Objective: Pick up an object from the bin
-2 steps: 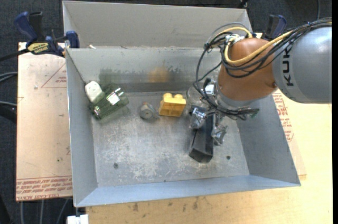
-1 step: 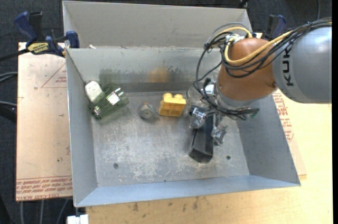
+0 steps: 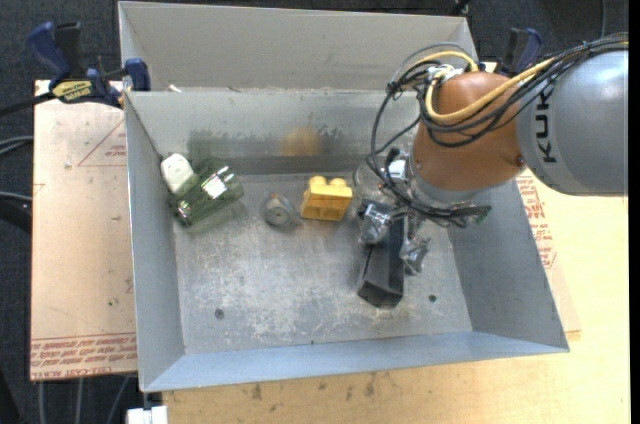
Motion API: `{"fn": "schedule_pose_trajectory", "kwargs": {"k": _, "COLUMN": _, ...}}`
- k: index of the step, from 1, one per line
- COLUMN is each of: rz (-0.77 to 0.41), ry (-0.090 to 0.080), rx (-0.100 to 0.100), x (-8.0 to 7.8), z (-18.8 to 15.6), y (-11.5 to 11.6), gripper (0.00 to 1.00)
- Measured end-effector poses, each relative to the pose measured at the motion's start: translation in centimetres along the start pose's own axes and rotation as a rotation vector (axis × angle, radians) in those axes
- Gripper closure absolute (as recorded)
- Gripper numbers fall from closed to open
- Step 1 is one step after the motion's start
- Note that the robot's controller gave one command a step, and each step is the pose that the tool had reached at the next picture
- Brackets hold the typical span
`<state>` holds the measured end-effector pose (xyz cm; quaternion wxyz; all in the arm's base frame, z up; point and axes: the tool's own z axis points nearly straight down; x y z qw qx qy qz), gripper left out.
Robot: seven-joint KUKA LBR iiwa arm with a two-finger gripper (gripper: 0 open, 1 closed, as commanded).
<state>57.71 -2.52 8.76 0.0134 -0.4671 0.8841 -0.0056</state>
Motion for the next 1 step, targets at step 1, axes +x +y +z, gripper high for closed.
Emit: {"fn": "schedule_pose_trajectory", "kwargs": {"k": 1, "rz": -0.001, "ry": 0.003, "rx": -0.002, "x": -0.11, "z": 0.10, "y": -0.14, "gripper": 1.00}}
